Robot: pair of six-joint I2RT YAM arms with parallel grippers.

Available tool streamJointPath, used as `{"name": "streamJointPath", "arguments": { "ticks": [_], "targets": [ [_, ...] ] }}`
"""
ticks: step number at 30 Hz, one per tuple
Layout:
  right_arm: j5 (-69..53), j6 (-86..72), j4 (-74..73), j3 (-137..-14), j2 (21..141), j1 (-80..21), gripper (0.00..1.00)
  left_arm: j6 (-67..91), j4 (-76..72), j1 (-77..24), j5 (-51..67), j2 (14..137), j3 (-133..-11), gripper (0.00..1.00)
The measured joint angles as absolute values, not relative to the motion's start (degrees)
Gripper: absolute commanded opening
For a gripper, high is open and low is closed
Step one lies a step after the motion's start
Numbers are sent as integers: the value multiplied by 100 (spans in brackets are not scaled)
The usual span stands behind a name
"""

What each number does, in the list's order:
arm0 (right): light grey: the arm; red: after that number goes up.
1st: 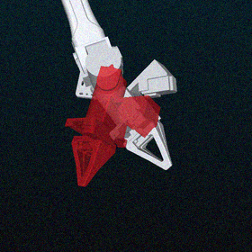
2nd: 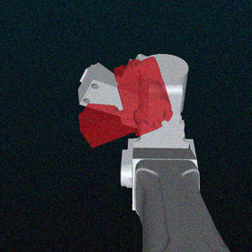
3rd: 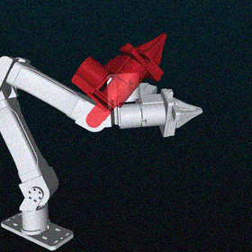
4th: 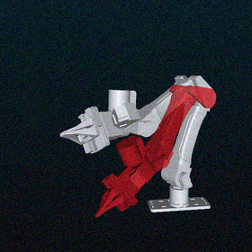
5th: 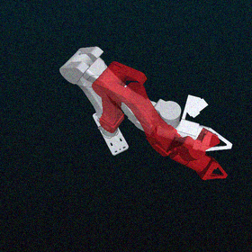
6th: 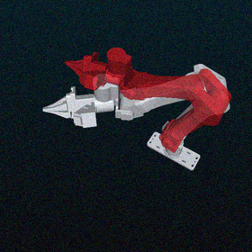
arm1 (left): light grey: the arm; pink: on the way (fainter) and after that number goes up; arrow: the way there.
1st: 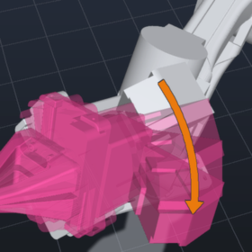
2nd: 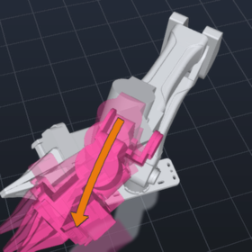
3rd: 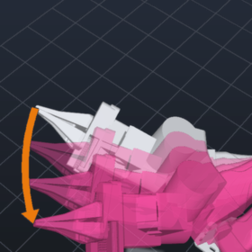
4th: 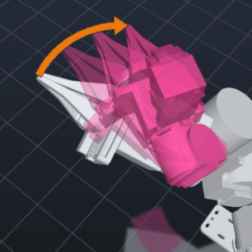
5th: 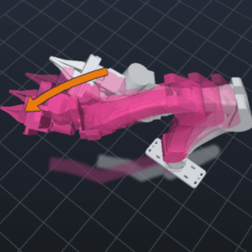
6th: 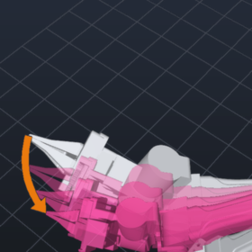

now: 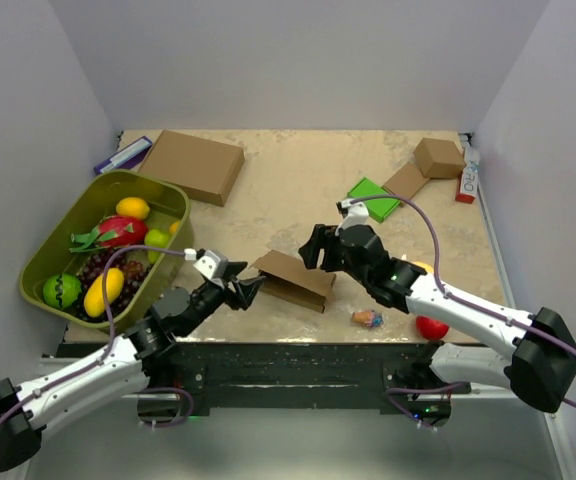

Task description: Fold the paper box

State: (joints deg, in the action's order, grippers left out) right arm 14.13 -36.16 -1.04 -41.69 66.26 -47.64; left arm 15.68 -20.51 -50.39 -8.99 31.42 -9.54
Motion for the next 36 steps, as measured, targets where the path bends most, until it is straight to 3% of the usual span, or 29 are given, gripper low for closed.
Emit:
{"name": "streamJointPath", "arguments": {
  "ticks": [6, 14, 27, 28, 33, 36],
  "targets": [
    [1271, -3669, -21, -4073, 6637, -4801, 63, 1599, -1531, -5039, -565, 3275, -1953, 62],
    [1214, -3800, 5, -3868, 6641, -4971, 58, 1772, -1496, -5026, -545, 5336, -3006, 53],
    [1229, -4261, -93, -3059, 6705, -5098, 58, 2816, -2626, -4947, 97, 6834, -1817, 49],
    [1236, -4270, -82, -3063, 6713, -5098, 59, 2853, -2687, -4943, 115, 6845, -1817, 49],
    [1260, -4307, -327, -3232, 6685, -5100, 82, 2832, -2473, -4943, 152, 6814, -2014, 66],
    [1328, -4305, -731, -3422, 6506, -5103, 85, 2714, -2169, -4908, 126, 6626, -2403, 75]
  ]
}}
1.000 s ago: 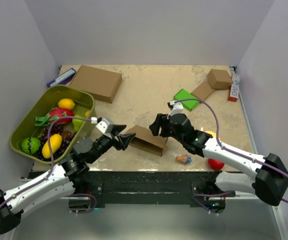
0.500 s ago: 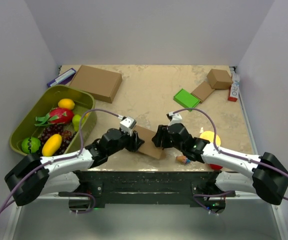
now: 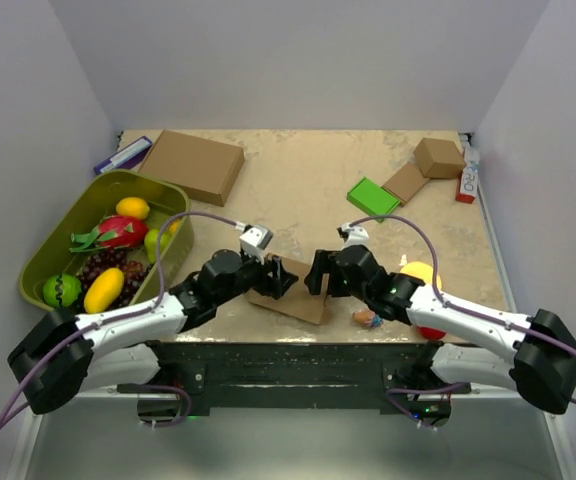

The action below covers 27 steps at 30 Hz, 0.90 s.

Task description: Fold the paper box

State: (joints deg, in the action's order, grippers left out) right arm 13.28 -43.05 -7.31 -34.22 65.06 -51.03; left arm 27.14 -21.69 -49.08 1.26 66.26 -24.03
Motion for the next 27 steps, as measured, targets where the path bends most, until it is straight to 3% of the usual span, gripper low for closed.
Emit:
{"name": "streamJointPath", "arguments": {
  "ticks": [8, 14, 19, 22, 23, 27],
  "targets": [
    [1551, -4547, -1479, -3730, 6576, -4980, 83, 2600, -1881, -4141, 145, 6058, -2821, 87],
    [1111, -4764, -1149, -3157, 6831, -4427, 76, 2762, -1594, -3551, 493, 6062, -2484, 91],
    [338, -4952, -209, -2720, 6842, -4053, 58, 2956, -1509, -3428, 786, 6099, -2298, 94],
    [54, -5000, 30, -2526, 6689, -3887, 43, 3061, -1439, -3297, 886, 6042, -2257, 96],
    [-27, -5019, 84, -2447, 6600, -3820, 33, 3096, -1404, -3247, 895, 5990, -2239, 96],
    [-322, -5094, 274, -2167, 6276, -3559, 19, 3275, -1361, -2989, 985, 5518, -2014, 97]
  ]
}}
